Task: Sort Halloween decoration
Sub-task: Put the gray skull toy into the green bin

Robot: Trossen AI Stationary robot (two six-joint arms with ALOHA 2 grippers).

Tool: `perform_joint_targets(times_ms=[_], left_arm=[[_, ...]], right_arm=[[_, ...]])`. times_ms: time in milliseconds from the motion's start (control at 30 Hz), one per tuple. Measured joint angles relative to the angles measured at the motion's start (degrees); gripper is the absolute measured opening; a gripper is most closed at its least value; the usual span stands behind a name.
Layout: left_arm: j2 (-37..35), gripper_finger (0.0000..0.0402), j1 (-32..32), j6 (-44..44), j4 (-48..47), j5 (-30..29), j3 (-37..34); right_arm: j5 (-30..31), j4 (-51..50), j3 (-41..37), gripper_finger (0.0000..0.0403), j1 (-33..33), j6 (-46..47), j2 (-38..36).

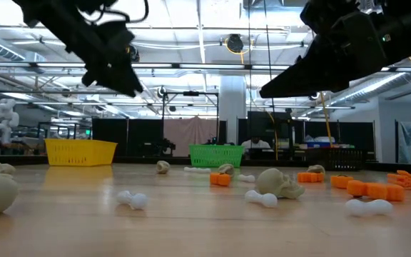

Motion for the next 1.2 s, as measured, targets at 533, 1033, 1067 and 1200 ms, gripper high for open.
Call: perform_joint_targets(times_ms=[533,1033,1067,1200], left_arm=[[13.9,0.0173,-39.2,-11.2,5.8,-10.7,0.5],[22.4,0.0173,-55.8,-25.4,-8.0,-7.9,1.0],[22.7,0.0173,-56.1,-27.5,-10.1,-7.6,1.0],[23.1,0.0173,-57.2,-33.7,-15.7,-7.7,1.0]], right_arm=[[0.0,-5.1,0.0,0.0199,0.0,8.8,0.0],[0.1,-5.0,0.0,0.0199,0.0,9.6,0.0],[0.1,-5.0,0.0,0.0199,0.0,9.6,0.0],[0.1,-5.3,0.0,0.0199,0.0,9.6,0.0]])
